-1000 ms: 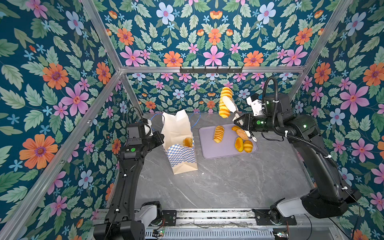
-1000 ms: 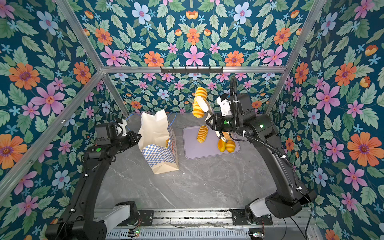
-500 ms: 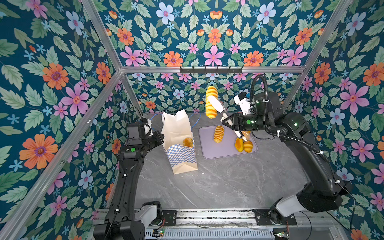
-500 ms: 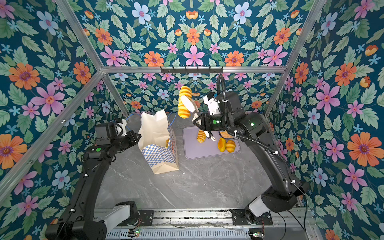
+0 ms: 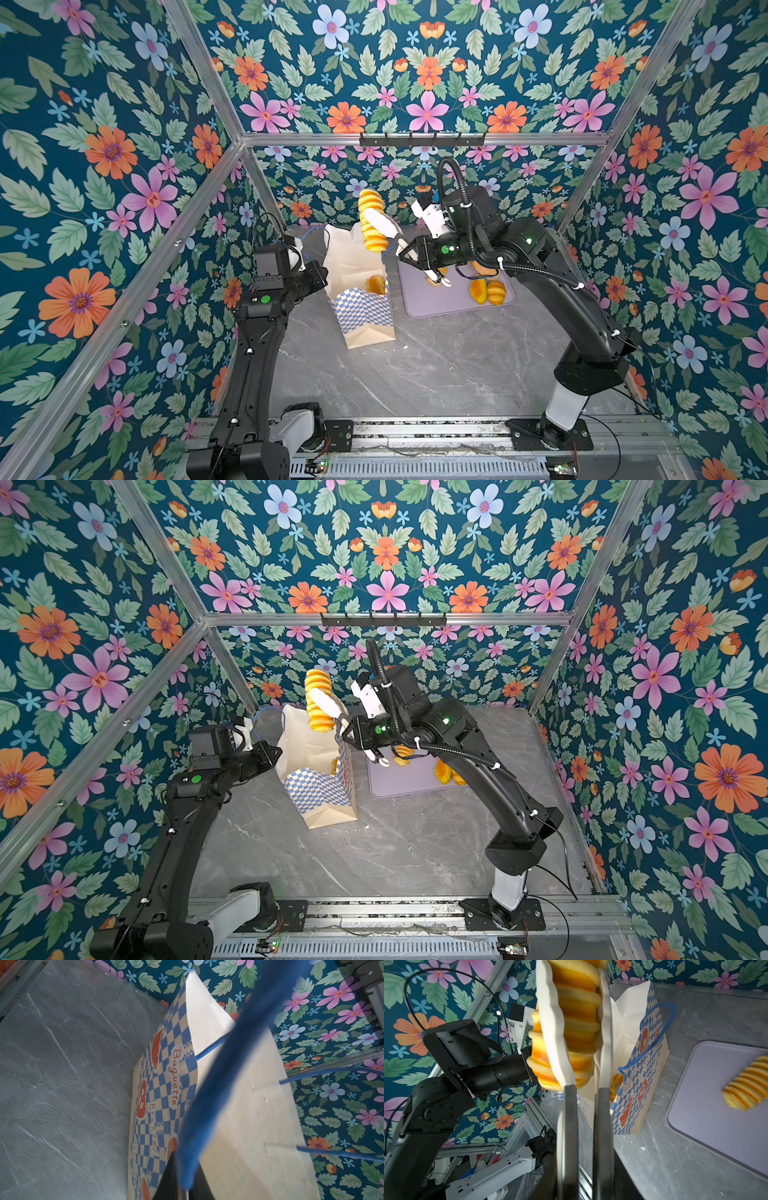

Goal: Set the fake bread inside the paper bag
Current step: 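Swing the held roll with the right gripper over the bag opening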

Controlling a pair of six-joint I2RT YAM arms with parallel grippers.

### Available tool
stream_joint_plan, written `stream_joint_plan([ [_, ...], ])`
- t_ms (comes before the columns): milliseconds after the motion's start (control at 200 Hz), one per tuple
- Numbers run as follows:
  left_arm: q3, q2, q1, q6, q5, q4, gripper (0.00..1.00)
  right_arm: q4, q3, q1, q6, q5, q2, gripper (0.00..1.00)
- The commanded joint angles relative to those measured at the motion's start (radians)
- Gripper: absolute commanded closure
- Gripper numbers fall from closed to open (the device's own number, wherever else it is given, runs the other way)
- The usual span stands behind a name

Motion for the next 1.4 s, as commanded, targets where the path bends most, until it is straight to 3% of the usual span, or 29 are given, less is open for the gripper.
stream_joint_plan([
  [0, 0.003, -0.005, 0.001, 0.002, 0.005, -0.003, 0.87, -0.02, 0.041, 0.014, -0.028, 0.038, 0.03, 0.68],
  [1395, -0.013, -0.006, 0.001, 0.002, 0.005, 0.006, 0.87, -0.15, 0.099, 0.085, -0.049, 0.145, 0.191, 0.65],
])
